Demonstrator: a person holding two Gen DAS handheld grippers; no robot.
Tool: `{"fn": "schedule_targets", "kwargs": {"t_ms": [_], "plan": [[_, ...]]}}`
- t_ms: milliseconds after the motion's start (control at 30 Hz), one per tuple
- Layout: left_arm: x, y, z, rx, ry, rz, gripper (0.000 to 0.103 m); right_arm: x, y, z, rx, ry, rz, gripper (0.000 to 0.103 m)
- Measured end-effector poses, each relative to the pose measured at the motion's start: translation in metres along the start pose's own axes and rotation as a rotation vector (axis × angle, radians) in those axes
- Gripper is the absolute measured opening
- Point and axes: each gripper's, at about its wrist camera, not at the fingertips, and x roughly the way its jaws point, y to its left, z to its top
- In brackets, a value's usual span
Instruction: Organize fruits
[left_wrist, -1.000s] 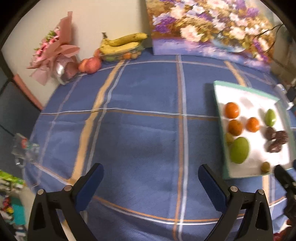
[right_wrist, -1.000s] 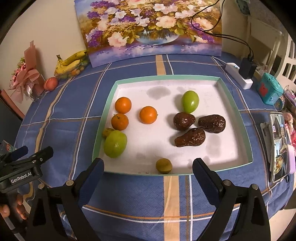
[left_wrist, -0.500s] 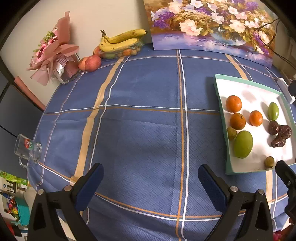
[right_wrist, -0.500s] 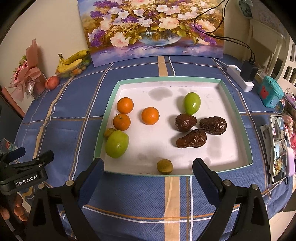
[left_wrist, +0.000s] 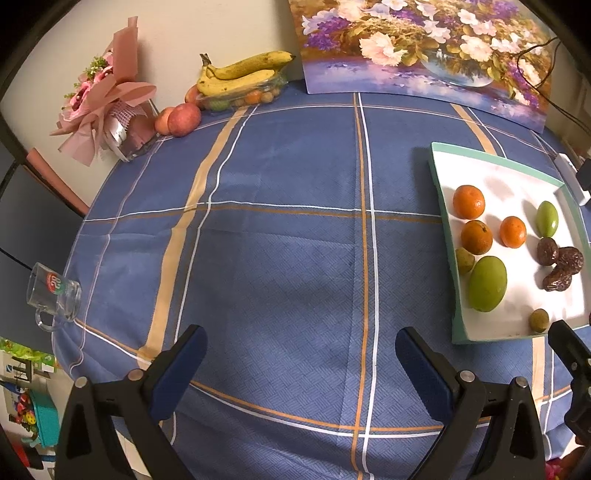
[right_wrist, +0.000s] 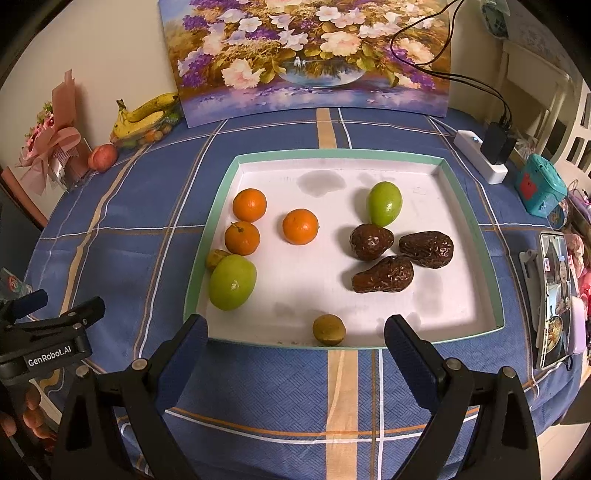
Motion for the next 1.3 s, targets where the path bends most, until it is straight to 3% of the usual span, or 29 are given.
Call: {"fn": "schedule_targets", "kwargs": {"t_ms": [1300], "plan": [[0.002,-0.0022,-0.0017,0.01,0.012,-0.016,0.103,0.0035,0.0014,-0.001,-0.02,0.015,-0.012,0.097]]}}
